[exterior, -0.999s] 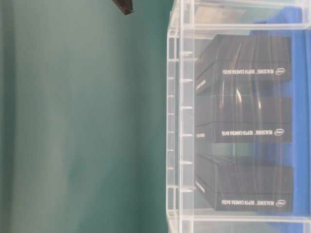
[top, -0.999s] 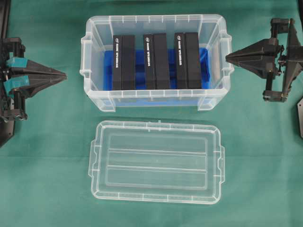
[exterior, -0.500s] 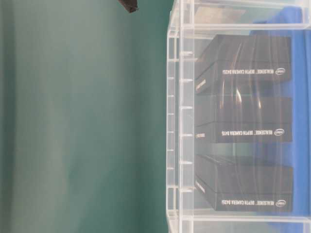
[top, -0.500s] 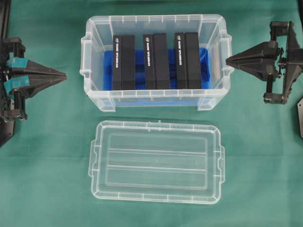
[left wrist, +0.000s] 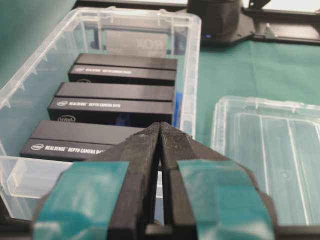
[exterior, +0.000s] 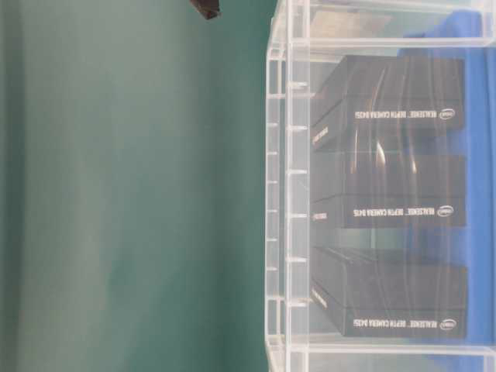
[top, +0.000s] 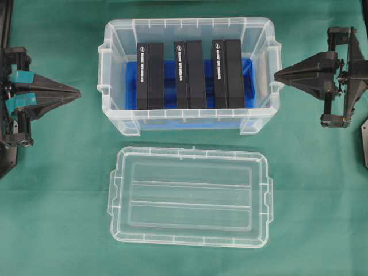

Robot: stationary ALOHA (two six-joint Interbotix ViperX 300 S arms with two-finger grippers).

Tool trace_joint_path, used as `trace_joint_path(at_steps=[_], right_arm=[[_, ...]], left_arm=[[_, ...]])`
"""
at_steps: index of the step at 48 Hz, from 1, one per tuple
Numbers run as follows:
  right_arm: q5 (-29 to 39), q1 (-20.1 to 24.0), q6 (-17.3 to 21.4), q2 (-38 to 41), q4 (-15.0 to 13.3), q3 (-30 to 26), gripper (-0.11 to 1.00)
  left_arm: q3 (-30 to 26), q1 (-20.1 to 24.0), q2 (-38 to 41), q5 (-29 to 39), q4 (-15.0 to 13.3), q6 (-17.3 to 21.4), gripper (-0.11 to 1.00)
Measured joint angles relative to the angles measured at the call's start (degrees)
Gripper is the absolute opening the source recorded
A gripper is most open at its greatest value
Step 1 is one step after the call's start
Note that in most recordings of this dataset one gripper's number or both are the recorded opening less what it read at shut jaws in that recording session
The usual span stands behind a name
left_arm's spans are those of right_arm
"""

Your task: Clamp the lid of the box with both arms, then lift and open it.

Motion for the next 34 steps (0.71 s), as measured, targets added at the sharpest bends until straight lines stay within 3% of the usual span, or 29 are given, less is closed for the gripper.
trace_joint_path(at_steps=[34], right_arm=[[-2.2,0.0,-0.2,1.3,-0.4,0.0,0.00]], left_arm=[[0.0,0.0,0.1,0.0,0.0,0.0,0.01]])
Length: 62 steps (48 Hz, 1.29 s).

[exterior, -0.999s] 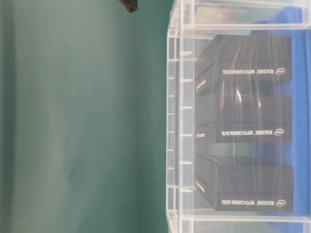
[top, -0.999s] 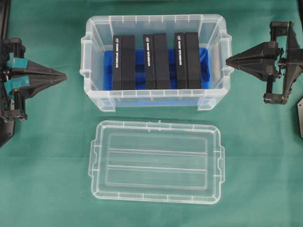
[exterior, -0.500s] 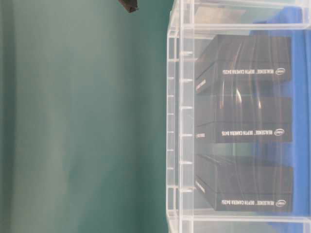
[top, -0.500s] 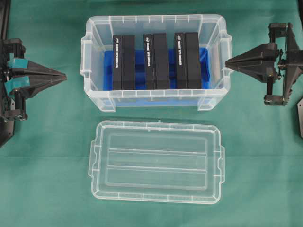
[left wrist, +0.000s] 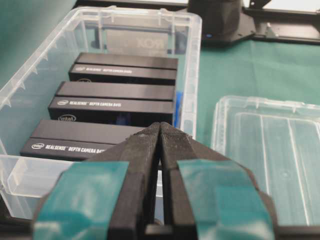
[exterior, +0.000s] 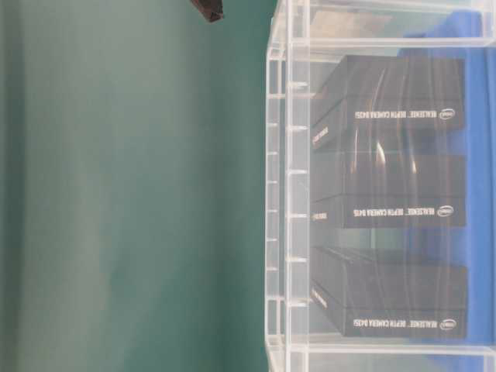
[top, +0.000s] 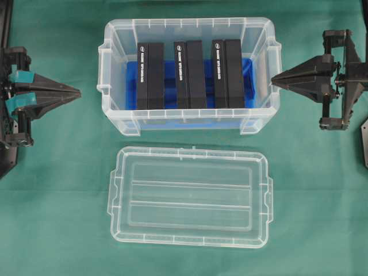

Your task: Clamp the lid of the box with both arms, then lift and open it.

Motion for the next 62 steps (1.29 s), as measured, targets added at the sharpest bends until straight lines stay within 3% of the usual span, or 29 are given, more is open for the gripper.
trace_joint_path(at_steps=[62], right_arm=[[-0.8,0.0,-0.1,0.1,-0.2,0.4,0.00]], left_arm=[[0.2,0.1,0.0,0.1,-0.1,-0.1,0.01]])
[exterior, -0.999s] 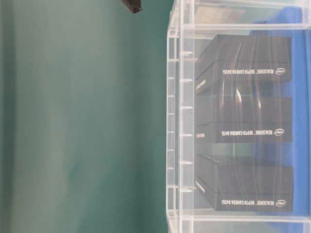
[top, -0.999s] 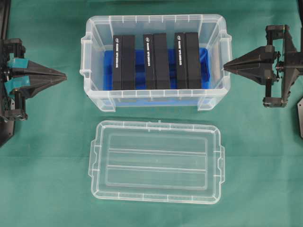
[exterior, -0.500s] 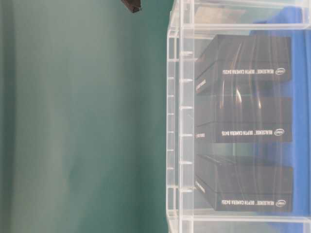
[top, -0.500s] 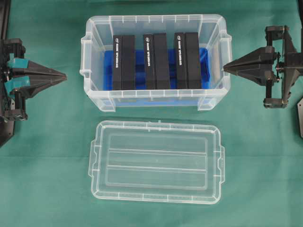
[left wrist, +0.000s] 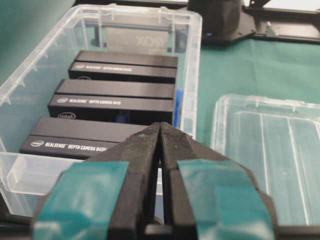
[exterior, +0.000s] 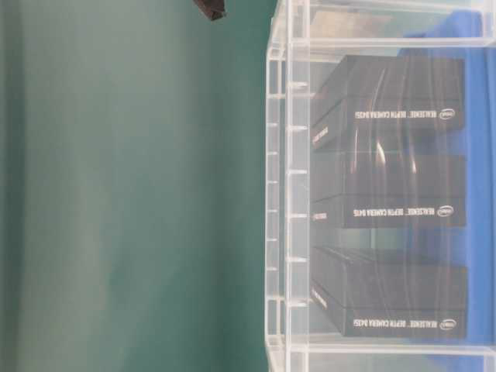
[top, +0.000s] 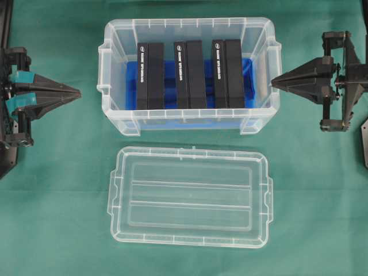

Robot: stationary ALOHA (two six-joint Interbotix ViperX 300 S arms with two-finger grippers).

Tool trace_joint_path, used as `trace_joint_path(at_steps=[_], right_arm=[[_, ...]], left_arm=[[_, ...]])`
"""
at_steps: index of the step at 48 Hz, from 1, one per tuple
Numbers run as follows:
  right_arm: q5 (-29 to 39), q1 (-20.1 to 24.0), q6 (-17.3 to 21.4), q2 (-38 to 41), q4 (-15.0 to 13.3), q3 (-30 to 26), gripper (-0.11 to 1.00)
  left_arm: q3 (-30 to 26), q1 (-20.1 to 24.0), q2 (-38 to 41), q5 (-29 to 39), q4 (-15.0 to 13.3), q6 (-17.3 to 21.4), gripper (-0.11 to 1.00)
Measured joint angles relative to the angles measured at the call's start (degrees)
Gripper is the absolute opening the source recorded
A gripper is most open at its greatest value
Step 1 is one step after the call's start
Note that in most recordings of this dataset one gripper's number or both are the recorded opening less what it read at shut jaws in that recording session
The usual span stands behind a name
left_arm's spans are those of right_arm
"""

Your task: Clamp the lid of the box with both arms, then lift and open it.

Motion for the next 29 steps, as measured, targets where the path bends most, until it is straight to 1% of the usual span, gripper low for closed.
trace_joint_path(at_steps=[17,29], right_arm=[[0.0,0.0,0.0,0.0,0.0,0.0,0.00],[-1.2,0.0,0.0,0.0,0.0,0.0,0.00]], left_arm=[[0.0,0.0,0.0,0.1,0.0,0.0,0.01],[0.0,-0.1,0.0,0.1,0.1,-0.3,0.01]])
